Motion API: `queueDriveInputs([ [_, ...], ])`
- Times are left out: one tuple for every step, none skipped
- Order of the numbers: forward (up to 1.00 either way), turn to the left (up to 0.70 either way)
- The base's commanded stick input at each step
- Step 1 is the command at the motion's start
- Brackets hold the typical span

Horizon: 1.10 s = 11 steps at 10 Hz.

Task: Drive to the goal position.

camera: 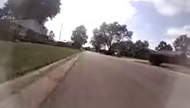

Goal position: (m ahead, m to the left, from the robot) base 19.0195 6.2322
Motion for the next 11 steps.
queueDriveInputs([
  [1.0, 0.28],
  [1.0, 0.33],
  [1.0, 0.15],
  [1.0, 0.01],
  [1.0, 0.0],
  [1.0, 0.0],
  [1.0, 0.0],
  [1.0, 0.0],
  [1.0, 0.0],
  [1.0, 0.0],
  [1.0, 0.0],
])
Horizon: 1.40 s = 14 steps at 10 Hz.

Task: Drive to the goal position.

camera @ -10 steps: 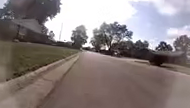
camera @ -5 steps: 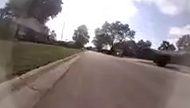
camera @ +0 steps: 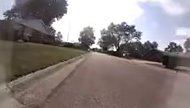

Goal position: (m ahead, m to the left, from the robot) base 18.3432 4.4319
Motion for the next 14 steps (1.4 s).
queueDriveInputs([
  [1.0, 0.0],
  [1.0, 0.0],
  [1.0, 0.0],
  [1.0, 0.0],
  [1.0, 0.0],
  [1.0, 0.0],
  [1.0, 0.0],
  [1.0, 0.0],
  [1.0, 0.0],
  [1.0, -0.01],
  [1.0, -0.07],
  [1.0, -0.2],
  [1.0, -0.14],
  [1.0, 0.0],
])
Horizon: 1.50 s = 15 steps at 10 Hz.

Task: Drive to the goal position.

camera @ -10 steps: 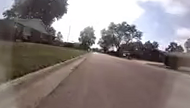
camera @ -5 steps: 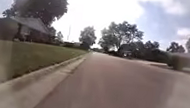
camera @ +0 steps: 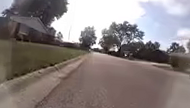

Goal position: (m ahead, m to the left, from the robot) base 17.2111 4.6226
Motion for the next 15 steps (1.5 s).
queueDriveInputs([
  [1.0, 0.0],
  [1.0, 0.0],
  [1.0, 0.0],
  [1.0, 0.0],
  [1.0, 0.0],
  [1.0, 0.0],
  [1.0, 0.0],
  [1.0, 0.0],
  [1.0, 0.0],
  [1.0, 0.0],
  [1.0, 0.0],
  [1.0, 0.0],
  [1.0, 0.0],
  [1.0, 0.0],
  [1.0, 0.0],
])
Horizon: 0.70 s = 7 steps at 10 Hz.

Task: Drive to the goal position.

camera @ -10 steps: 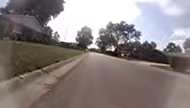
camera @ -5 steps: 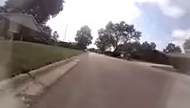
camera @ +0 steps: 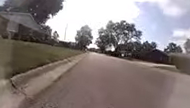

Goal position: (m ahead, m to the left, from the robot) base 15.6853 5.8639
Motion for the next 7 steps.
queueDriveInputs([
  [1.0, 0.0],
  [1.0, 0.0],
  [1.0, 0.0],
  [1.0, 0.0],
  [1.0, 0.0],
  [1.0, 0.0],
  [1.0, 0.0],
])
